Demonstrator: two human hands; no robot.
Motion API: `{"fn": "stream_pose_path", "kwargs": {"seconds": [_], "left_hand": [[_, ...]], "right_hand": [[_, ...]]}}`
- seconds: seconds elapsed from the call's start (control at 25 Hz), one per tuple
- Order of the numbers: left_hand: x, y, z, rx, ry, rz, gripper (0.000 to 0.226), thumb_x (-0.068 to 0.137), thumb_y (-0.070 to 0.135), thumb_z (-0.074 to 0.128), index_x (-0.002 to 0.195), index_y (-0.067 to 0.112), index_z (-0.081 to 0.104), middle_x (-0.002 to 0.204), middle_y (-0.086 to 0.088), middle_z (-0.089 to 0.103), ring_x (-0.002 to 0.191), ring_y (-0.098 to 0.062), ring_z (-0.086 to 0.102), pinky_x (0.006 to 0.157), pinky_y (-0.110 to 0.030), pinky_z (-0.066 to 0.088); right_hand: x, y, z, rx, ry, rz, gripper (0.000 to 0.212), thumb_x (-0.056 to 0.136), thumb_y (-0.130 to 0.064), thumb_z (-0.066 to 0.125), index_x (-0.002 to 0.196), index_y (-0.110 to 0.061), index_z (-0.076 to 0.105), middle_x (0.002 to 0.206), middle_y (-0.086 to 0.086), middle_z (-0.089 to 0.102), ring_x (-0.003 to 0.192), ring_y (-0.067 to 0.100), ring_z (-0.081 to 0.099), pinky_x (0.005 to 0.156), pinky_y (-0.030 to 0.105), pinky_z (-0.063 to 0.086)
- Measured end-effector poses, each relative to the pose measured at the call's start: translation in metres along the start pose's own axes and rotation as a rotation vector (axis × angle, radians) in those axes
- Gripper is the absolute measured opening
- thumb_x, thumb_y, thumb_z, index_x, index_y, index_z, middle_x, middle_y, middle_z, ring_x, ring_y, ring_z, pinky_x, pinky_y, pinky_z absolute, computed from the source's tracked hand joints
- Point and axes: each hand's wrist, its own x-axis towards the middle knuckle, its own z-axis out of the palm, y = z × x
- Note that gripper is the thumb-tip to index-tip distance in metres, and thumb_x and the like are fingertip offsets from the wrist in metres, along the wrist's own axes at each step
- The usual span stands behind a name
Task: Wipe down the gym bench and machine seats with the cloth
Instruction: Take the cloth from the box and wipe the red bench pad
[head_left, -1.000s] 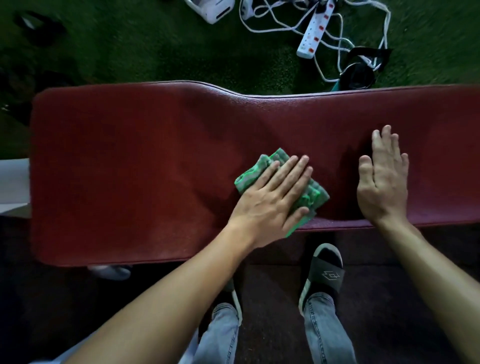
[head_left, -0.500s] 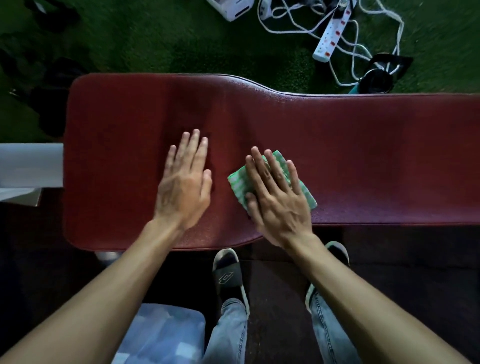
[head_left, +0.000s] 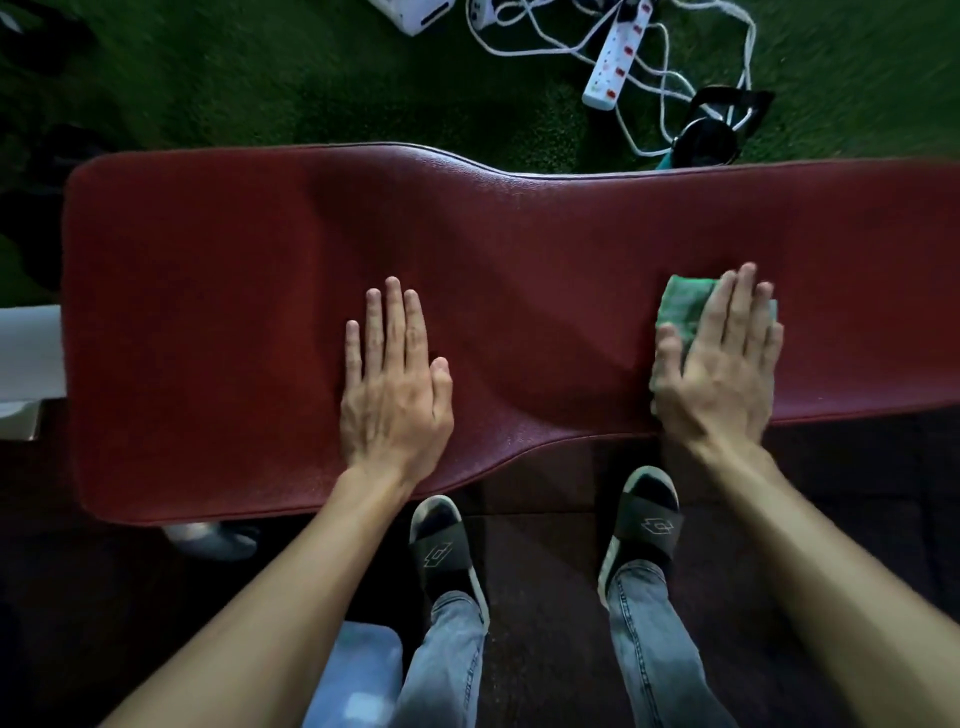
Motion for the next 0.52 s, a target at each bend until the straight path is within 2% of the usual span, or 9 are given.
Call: {"fn": "stream_pose_path", "kwargs": {"seconds": [0.08,0.12,0.24,0.32,0.36,0.44,0.52], "left_hand": [[0.001,0.000,0.002,0.008,0.001,0.003,0.070,0.100,0.032,0.028,0.162,0.004,0.011,0.171,-0.014,0.005,0.159,-0.026,0.003,0.128,-0.049,0.009],[0.001,0.000,0.003,0.008,0.008,0.010,0.070,0.100,0.032,0.028,0.162,0.003,0.011,0.171,-0.014,0.005,0.159,-0.026,0.003,0.128,-0.049,0.009],[0.001,0.000,0.003,-0.015,0.020,0.009,0.071,0.099,0.032,0.031,0.162,0.003,0.013,0.171,-0.014,0.007,0.159,-0.026,0.004,0.128,-0.048,0.009],[0.005,0.001,0.000,-0.075,0.008,0.007,0.072,0.098,0.031,0.033,0.161,0.003,0.015,0.171,-0.014,0.007,0.159,-0.026,0.004,0.129,-0.047,0.007],[0.009,0.005,-0.001,-0.100,0.004,0.021,0.072,0.098,0.031,0.033,0.161,0.003,0.015,0.171,-0.014,0.007,0.159,-0.026,0.003,0.129,-0.046,0.006],[0.023,0.023,0.001,-0.114,-0.009,0.089,0.070,0.099,0.032,0.031,0.161,0.003,0.015,0.171,-0.014,0.006,0.159,-0.025,0.001,0.129,-0.045,0.004],[0.037,0.046,0.006,-0.082,-0.006,0.106,0.071,0.100,0.035,0.027,0.162,0.004,0.013,0.171,-0.014,0.004,0.159,-0.027,0.000,0.129,-0.046,0.003]], "right_hand": [[0.017,-0.037,0.002,0.030,0.029,0.065,0.077,0.101,-0.050,0.020,0.162,-0.007,-0.001,0.172,0.013,-0.005,0.159,0.030,-0.005,0.127,0.053,0.008],[0.019,-0.062,0.003,0.052,0.026,0.027,0.077,0.101,-0.050,0.021,0.162,-0.008,0.001,0.172,0.014,-0.003,0.159,0.031,-0.003,0.128,0.053,0.008],[-0.014,-0.112,0.011,0.075,-0.015,-0.334,0.076,0.101,-0.051,0.029,0.163,-0.011,0.010,0.172,0.011,0.005,0.159,0.030,0.003,0.129,0.049,0.009],[-0.045,-0.093,0.012,0.064,-0.058,-0.525,0.075,0.102,-0.052,0.033,0.163,-0.013,0.015,0.172,0.006,0.009,0.160,0.026,0.006,0.130,0.045,0.010],[-0.051,-0.069,0.012,0.041,-0.054,-0.533,0.075,0.102,-0.053,0.032,0.163,-0.013,0.015,0.172,0.006,0.009,0.160,0.025,0.006,0.130,0.044,0.010],[-0.039,-0.011,0.011,-0.011,0.007,-0.363,0.076,0.102,-0.054,0.026,0.163,-0.011,0.011,0.172,0.008,0.005,0.160,0.027,0.005,0.129,0.046,0.011],[-0.002,0.034,0.002,0.010,0.047,-0.051,0.077,0.101,-0.053,0.022,0.163,-0.010,0.005,0.172,0.011,0.000,0.160,0.029,0.002,0.129,0.048,0.007]]}}
